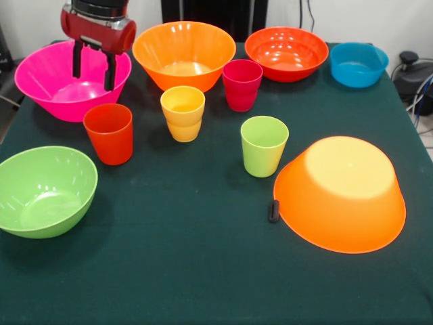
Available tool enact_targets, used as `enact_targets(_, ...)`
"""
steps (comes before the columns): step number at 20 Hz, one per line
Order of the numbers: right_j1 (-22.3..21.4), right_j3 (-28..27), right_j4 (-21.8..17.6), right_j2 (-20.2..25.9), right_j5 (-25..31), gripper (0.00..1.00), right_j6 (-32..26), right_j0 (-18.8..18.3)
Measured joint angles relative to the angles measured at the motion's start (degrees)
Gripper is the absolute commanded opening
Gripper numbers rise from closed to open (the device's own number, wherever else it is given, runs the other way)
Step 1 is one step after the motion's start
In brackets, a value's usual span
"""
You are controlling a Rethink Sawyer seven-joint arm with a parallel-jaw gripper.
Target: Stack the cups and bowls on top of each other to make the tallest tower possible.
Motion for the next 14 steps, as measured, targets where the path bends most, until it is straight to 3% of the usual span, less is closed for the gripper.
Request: enact_targets(14, 2.8, 2.0, 2.8, -0.6, -1.7, 1.00, 0.0, 1.1)
